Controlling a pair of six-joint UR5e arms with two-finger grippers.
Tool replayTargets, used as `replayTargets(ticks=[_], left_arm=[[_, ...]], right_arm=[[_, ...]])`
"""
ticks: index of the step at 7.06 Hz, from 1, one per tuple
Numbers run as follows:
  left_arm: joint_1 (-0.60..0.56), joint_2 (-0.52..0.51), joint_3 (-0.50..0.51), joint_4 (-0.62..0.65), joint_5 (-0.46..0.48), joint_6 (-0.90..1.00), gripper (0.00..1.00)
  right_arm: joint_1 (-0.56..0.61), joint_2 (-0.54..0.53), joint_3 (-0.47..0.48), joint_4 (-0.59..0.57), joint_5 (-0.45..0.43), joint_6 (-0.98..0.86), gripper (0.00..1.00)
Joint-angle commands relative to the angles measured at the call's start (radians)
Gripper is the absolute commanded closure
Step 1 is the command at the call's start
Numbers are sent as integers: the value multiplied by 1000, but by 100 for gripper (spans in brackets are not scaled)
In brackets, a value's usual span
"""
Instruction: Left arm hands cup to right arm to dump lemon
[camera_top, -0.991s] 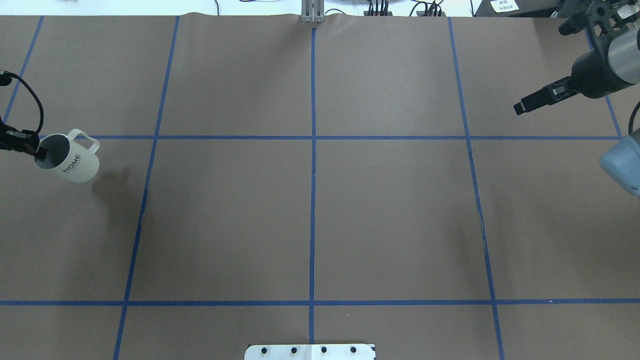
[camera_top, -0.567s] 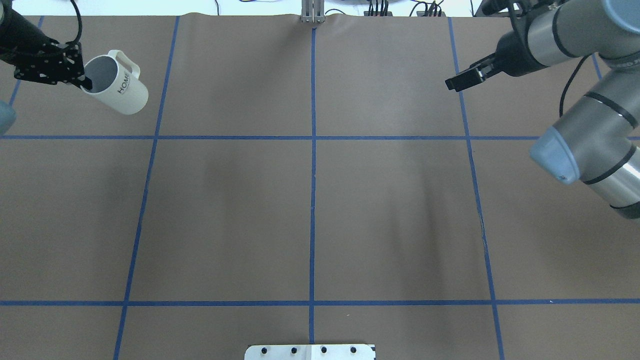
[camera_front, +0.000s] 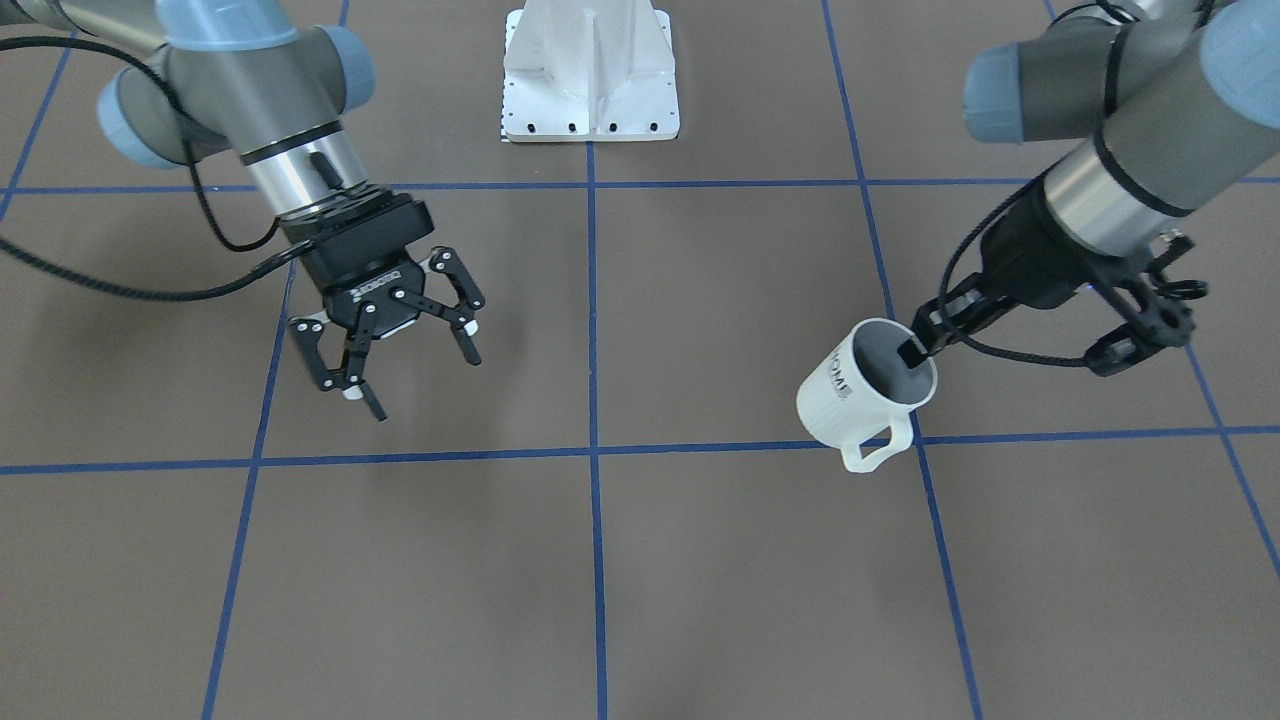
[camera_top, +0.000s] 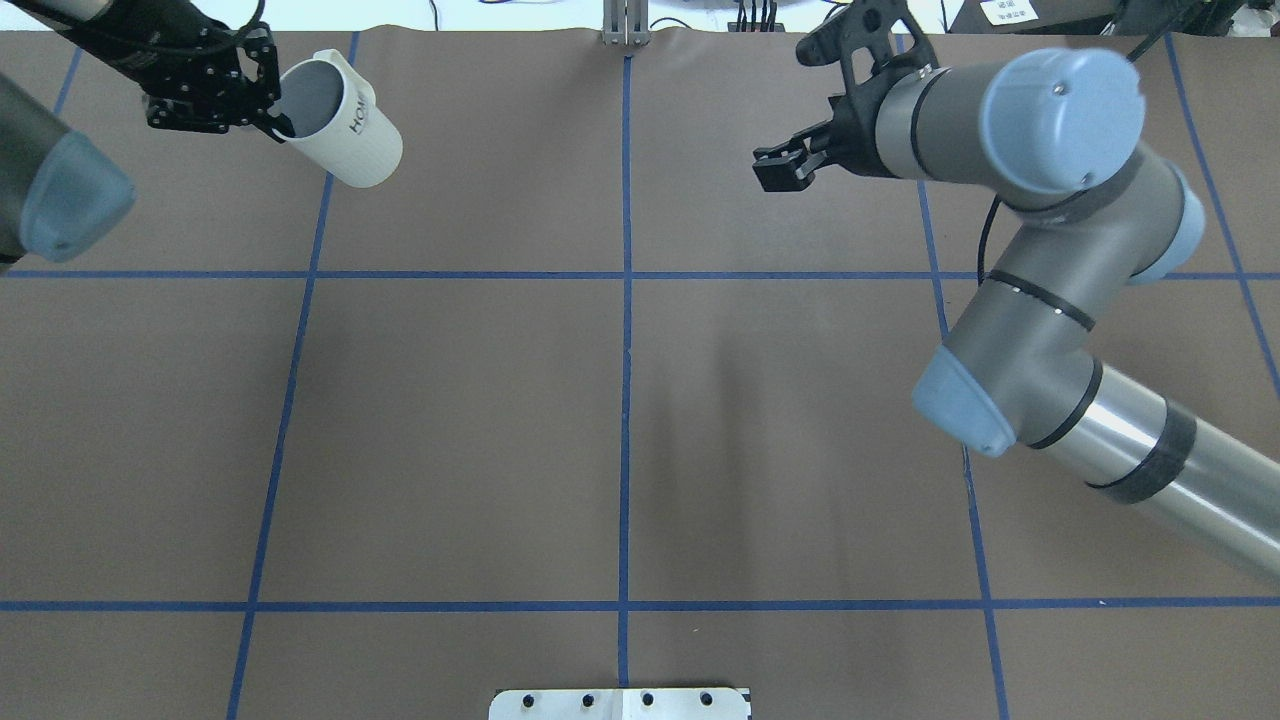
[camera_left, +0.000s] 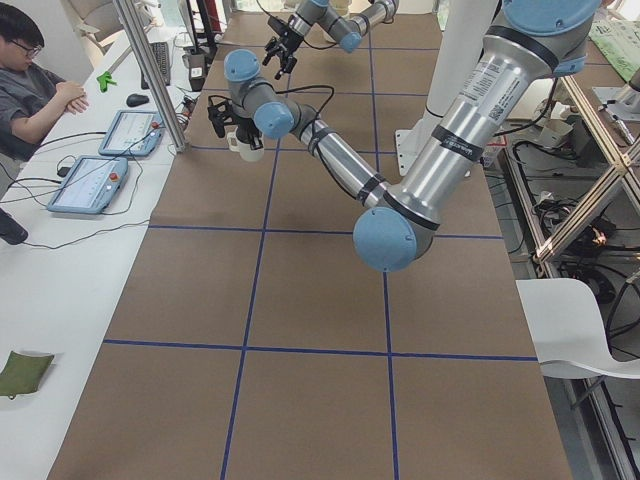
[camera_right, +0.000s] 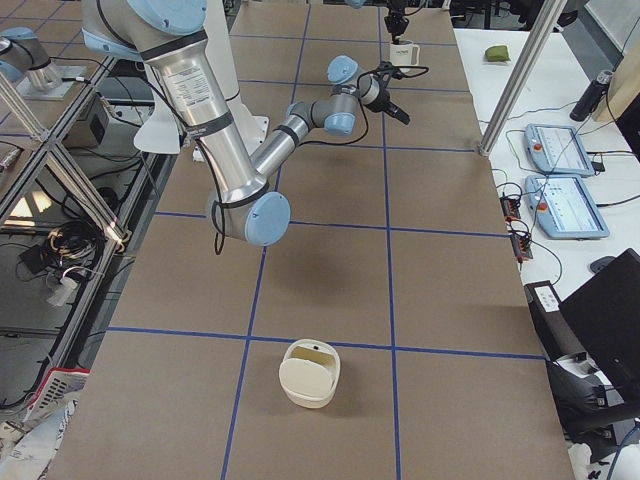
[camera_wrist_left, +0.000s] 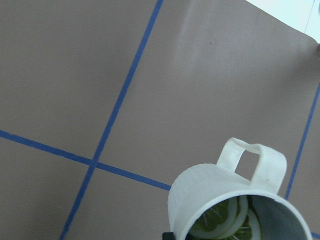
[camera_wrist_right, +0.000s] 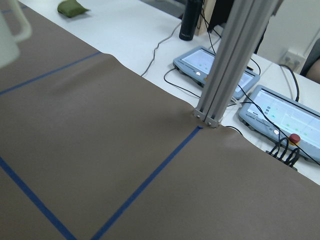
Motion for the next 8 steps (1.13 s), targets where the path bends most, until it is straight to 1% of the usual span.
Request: replayTargets(ticks=[1,2,3,4,5,6,7,8], left_arm=[[65,-111,52,-4,1,-134,100],[75,-124,52,-7,1,-169,100],[79,-131,49,-6,1,-176,100],[87,-136,49,-7,0,-185,100],[98,-142,49,-18,0,-206,100],[111,-142,49,-39,0,-232,100],[133,-144,46,-52,0,-263,100],[141,-147,40,-53,-2,-272,100]], right_arm=[[-140,16,-1,72,-256,-5,0],[-172,19,-1,77,-282,-8,0],[-180,36,8,77,-283,-11,0],[-201,42,7,78,-317,-35,0],[-221,50,7,78,-372,-35,0],[-231,50,7,78,-394,-37,0],[-232,50,10,78,-403,-37,0],[-238,46,5,106,-406,-37,0]])
